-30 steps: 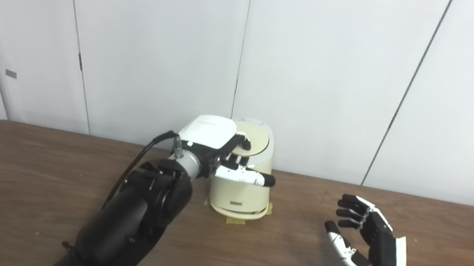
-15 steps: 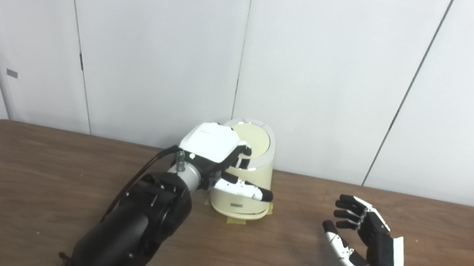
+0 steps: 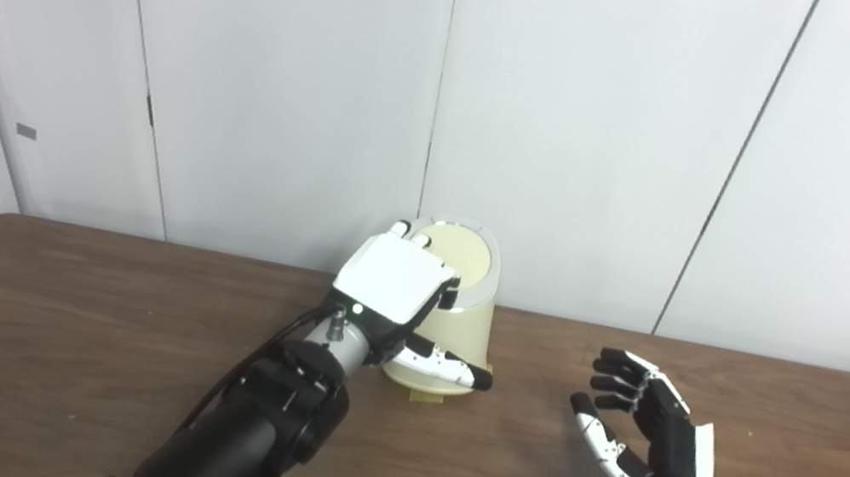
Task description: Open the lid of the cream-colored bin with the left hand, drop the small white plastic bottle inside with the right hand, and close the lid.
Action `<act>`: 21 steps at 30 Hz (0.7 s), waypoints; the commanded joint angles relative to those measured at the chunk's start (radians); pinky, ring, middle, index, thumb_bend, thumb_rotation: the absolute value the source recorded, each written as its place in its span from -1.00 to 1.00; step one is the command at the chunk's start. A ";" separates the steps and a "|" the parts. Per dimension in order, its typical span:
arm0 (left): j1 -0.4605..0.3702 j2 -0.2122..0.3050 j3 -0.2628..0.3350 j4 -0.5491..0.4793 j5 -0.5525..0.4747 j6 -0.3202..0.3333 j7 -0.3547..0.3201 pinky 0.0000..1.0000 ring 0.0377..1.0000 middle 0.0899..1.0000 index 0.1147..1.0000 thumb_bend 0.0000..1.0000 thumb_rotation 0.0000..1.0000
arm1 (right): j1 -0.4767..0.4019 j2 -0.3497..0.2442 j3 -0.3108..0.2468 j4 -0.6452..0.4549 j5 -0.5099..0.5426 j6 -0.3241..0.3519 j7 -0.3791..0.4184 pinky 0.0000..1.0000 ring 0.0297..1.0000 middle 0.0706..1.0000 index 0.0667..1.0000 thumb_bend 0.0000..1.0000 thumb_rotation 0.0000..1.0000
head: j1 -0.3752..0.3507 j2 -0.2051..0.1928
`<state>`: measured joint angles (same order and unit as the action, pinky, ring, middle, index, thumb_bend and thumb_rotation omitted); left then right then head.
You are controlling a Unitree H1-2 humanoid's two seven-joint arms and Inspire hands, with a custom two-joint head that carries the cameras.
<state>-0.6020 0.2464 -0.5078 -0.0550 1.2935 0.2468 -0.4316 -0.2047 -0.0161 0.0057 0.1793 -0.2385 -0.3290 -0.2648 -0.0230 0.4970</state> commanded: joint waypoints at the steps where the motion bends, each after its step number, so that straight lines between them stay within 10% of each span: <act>1: 0.001 0.001 -0.007 0.017 -0.014 -0.021 -0.034 1.00 0.91 0.62 0.57 0.78 0.91 | -0.004 0.028 0.010 0.006 0.001 -0.031 -0.002 0.06 0.20 0.27 0.28 -0.52 -0.61 | -0.001 0.000; 12: 0.018 -0.017 0.033 -0.007 -0.075 -0.023 -0.003 1.00 0.88 0.63 0.58 0.71 0.85 | -0.013 0.032 0.010 0.021 0.005 -0.039 -0.006 0.06 0.21 0.25 0.26 -0.52 -0.64 | -0.004 -0.006; 21: 0.010 -0.067 0.116 -0.020 -0.203 -0.006 0.054 1.00 1.00 1.00 1.00 0.74 1.00 | -0.016 0.029 0.011 0.031 -0.006 -0.048 -0.015 0.08 0.21 0.25 0.26 -0.52 -0.72 | -0.003 -0.006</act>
<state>-0.5342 0.1837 -0.4010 -0.0554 1.0963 0.2416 -0.3944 -0.2112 -0.0119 0.0069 0.1891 -0.2310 -0.3352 -0.2698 -0.0245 0.4893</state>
